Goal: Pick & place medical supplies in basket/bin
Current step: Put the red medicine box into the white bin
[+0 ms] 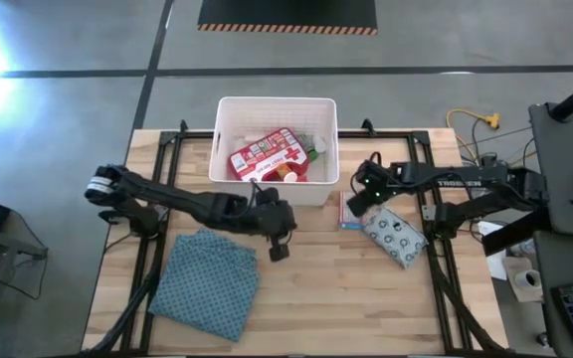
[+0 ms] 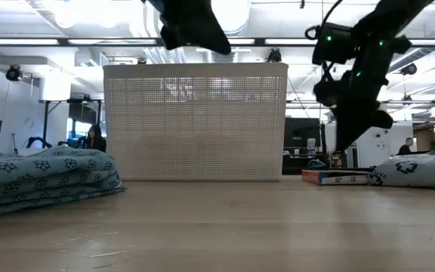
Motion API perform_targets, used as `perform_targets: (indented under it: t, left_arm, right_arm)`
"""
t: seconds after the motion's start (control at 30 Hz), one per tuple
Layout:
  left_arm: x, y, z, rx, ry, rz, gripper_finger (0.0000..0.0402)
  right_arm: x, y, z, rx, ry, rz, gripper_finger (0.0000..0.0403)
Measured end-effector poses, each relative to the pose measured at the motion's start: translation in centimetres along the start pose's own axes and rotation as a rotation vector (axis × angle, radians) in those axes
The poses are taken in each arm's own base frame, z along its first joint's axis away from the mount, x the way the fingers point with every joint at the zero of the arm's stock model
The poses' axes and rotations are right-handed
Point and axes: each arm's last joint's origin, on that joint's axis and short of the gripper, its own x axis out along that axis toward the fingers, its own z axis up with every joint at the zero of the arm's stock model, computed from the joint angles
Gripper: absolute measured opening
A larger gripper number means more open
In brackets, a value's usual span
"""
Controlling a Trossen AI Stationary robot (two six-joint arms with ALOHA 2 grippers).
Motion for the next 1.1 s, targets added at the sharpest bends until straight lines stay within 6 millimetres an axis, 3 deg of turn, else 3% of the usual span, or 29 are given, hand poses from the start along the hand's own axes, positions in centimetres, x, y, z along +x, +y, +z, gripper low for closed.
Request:
perform_targets:
  t: [0.13,0.47,0.7,1.1]
  left_arm:
    - [-0.6,-1.4,-0.5,-0.001,0.008,-0.017,0.0001]
    - [-2.5,-2.7,-1.6,-0.015,0.053,0.019,0.0001]
    - [-3.9,-3.3,-2.4,-0.042,0.096,0.040,0.0001]
    - [-4.9,-3.4,-2.9,-0.038,0.128,0.063,0.0001]
  right_arm:
    - [0.7,-0.5,0.3,0.220,-0.147,-0.085,0.0013]
    - [4.6,-1.1,0.4,0.500,-0.186,-0.139,0.0013]
    - [4.5,-1.0,1.0,0.531,-0.272,-0.137,0.0013]
    - [4.8,-2.5,2.2,0.624,-0.339,-0.169,0.0013]
